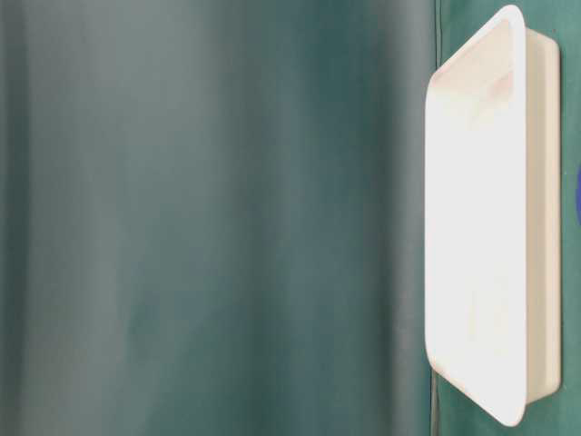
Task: Pick up the tape from a random location and place it into the white case.
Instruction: 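Move the open left gripper over the blue tape roll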
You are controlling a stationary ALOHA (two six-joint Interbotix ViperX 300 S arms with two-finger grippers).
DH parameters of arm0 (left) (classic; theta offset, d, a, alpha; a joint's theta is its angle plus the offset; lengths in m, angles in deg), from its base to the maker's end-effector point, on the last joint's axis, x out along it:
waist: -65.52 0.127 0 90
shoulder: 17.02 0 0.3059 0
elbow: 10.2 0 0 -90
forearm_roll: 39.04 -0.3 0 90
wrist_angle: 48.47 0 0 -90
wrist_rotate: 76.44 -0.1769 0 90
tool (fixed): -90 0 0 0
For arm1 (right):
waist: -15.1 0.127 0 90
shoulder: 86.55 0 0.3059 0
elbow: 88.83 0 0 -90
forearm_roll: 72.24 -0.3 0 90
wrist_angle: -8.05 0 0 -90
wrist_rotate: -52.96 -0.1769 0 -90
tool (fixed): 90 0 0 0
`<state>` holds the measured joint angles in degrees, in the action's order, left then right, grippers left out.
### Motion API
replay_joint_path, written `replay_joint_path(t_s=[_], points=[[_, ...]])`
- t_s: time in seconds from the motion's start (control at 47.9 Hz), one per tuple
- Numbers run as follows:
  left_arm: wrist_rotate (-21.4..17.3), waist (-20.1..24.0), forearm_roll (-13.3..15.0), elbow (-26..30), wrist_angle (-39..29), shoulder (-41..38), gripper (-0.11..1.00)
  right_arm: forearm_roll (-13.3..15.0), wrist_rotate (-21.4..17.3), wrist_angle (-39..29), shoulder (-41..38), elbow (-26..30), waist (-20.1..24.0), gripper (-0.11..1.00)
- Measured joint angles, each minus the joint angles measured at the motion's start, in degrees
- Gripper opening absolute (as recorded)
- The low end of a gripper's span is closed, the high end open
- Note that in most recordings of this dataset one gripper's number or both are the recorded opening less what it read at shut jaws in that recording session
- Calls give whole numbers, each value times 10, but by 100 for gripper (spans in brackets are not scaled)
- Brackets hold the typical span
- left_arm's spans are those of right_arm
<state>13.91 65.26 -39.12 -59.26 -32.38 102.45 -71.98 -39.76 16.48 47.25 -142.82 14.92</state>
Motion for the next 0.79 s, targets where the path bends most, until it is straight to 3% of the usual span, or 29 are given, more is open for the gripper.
replay_joint_path(t_s=[0.793], points=[[-4, -3, 0, 219, 20, -268, 98, 4, 1, -9, -4, 0, 0, 89]])
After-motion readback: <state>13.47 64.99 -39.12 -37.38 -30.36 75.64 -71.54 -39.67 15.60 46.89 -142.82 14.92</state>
